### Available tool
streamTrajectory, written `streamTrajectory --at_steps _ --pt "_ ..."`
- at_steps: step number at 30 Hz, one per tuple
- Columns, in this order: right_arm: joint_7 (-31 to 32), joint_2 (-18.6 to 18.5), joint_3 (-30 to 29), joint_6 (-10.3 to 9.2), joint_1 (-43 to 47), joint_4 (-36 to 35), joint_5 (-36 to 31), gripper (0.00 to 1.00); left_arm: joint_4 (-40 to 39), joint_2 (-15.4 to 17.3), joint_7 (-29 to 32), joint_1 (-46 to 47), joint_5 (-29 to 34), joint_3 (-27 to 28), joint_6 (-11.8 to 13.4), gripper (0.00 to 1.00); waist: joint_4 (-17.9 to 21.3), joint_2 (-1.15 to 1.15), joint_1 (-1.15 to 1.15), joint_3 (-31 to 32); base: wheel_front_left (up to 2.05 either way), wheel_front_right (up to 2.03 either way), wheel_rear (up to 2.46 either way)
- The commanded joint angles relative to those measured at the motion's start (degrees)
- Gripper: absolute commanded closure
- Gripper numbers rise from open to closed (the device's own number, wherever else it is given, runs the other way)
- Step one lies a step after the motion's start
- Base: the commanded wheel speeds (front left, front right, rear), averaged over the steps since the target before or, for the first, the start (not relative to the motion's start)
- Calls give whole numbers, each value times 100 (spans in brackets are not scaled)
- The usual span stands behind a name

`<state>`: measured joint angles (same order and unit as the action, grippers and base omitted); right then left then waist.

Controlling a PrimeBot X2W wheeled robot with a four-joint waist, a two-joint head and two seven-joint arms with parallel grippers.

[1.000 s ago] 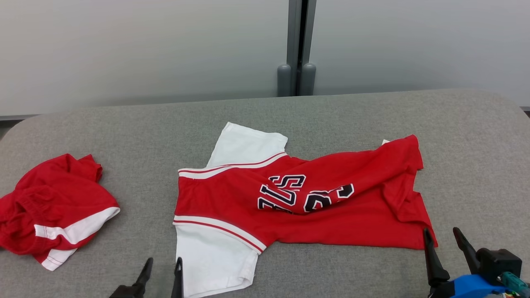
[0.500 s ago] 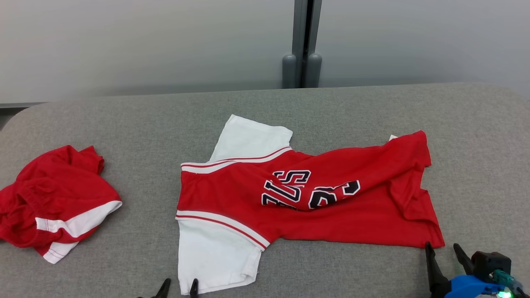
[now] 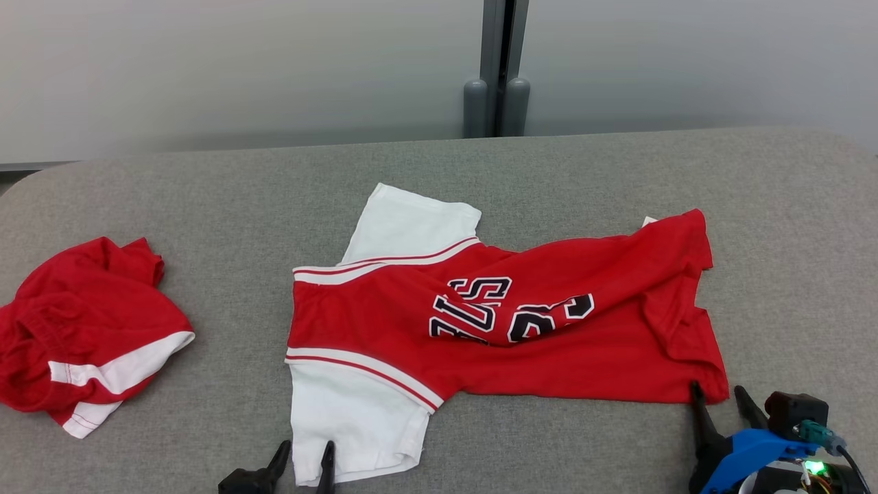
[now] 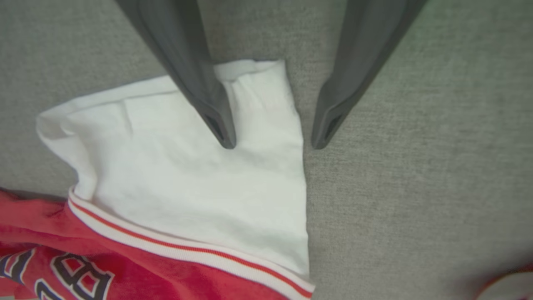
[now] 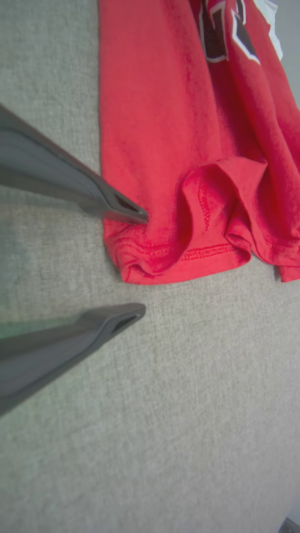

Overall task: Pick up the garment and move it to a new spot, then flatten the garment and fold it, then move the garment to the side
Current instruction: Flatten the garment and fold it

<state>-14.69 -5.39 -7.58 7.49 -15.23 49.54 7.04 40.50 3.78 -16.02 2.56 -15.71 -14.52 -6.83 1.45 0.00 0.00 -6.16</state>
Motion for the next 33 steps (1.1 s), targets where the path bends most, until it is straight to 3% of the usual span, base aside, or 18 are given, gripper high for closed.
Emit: streamTrajectory --at_steps 1,2,3,4,11,24,29,33 --pt "10 21 41 1 -46 86 62 24 221 -100 179 -77 -19 -141 -73 0 6 0 0 0 0 0 0" --pt "-2 18 71 2 -86 133 91 69 289 -104 182 -54 -44 -184 -78 43 11 0 0 1 0 0 0" --pt "-4 7 113 2 -116 167 108 100 364 -111 200 -29 -48 -242 -82 71 15 0 0 6 0 0 0" --pt "-9 5 147 2 -147 199 139 100 418 -118 215 -12 -73 -290 -87 100 22 0 0 7 0 0 0" --pt "-48 22 370 1 50 -123 459 100 119 -69 123 79 -330 -157 -72 100 33 0 0 76 0 0 0" --pt "8 105 1134 1 1519 -2325 983 100 -1762 70 89 -358 -253 240 -27 100 128 0 0 104 0 0 0" --pt "186 -21 1190 1 1209 -3042 1136 100 -2232 112 174 91 -445 214 -47 100 196 0 0 -79 0 0 0" --pt "318 -178 1252 1 597 -3327 1152 100 -2370 339 378 798 -539 232 -58 100 251 0 0 -308 0 0 0"
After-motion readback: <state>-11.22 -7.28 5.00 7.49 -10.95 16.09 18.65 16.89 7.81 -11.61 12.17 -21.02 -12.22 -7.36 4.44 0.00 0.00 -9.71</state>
